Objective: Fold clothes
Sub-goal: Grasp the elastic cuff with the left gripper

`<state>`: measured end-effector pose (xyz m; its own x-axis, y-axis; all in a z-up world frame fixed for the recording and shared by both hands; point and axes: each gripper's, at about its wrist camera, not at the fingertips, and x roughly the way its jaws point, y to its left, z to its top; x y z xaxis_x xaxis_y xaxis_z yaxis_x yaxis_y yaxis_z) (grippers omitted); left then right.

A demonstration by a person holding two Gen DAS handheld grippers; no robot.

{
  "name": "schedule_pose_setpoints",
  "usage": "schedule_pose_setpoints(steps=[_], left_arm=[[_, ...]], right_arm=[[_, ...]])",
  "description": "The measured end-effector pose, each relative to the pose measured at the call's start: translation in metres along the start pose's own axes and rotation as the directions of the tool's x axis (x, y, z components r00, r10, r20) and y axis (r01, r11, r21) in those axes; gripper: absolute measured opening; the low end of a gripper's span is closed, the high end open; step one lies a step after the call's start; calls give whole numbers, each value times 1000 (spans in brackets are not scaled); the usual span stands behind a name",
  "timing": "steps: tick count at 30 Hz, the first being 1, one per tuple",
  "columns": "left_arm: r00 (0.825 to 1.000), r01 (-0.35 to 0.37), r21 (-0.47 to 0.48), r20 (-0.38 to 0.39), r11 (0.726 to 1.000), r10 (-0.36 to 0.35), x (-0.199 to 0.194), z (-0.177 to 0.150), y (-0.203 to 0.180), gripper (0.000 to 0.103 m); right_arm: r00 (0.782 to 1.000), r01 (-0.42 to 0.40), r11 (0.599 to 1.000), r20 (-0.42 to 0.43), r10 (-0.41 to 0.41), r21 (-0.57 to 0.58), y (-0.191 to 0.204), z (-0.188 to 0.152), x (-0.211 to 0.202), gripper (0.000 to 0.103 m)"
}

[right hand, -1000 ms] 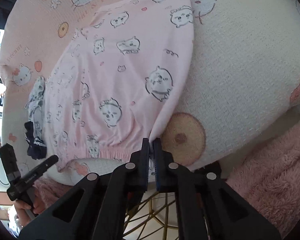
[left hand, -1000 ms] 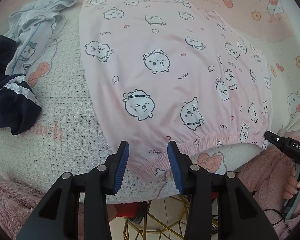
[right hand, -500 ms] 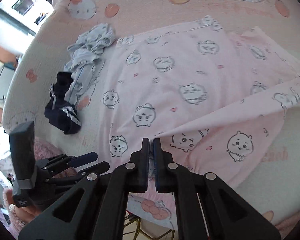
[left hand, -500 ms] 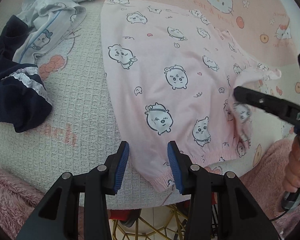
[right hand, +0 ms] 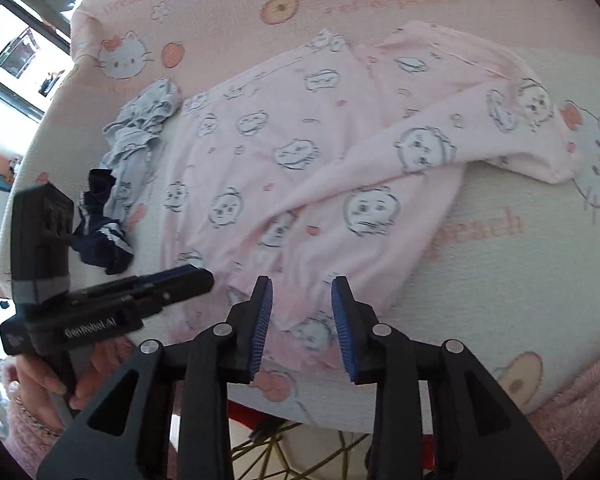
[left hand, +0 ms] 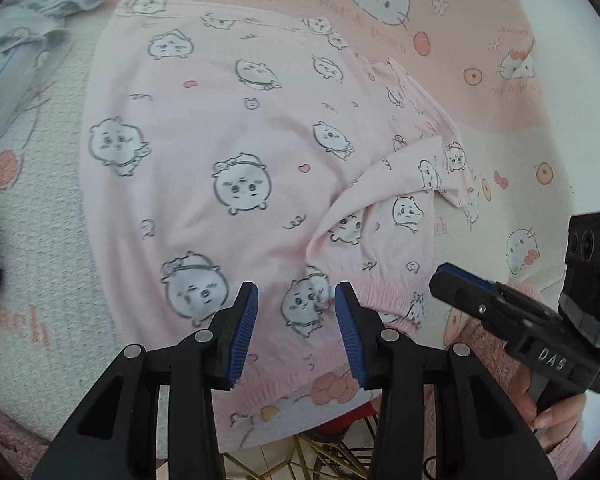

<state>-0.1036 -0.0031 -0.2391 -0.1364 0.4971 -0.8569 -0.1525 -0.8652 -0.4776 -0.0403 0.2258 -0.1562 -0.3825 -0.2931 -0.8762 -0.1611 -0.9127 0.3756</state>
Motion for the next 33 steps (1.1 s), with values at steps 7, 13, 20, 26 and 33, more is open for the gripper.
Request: schedule_pose_setpoints(steps=[7,13,20,26,33], left_arm=[[998,11,52,-70,999,-7,27,9,-26,41],[992,112,4,-57,994,-112,29,13,-23,12],[984,175,-52,-33,983,-177,29,10,-14,12],[956,281,-186,-31,942,-291,35,17,8,48],[974,208,-49,-85,977,-212,45,10,-23,36]], right_arm=[[994,12,990,-102,-27,-144,3,-24,26,33],[988,85,987,-115,-101,-137,-9,-24,37,33],[991,65,991,-107,-78,-118,-15,-25,29,33],[988,84,991,-117,-96,-107,-21,-31,26,33],[997,10,999,-78,-13,-42,-27,-29,10,33]])
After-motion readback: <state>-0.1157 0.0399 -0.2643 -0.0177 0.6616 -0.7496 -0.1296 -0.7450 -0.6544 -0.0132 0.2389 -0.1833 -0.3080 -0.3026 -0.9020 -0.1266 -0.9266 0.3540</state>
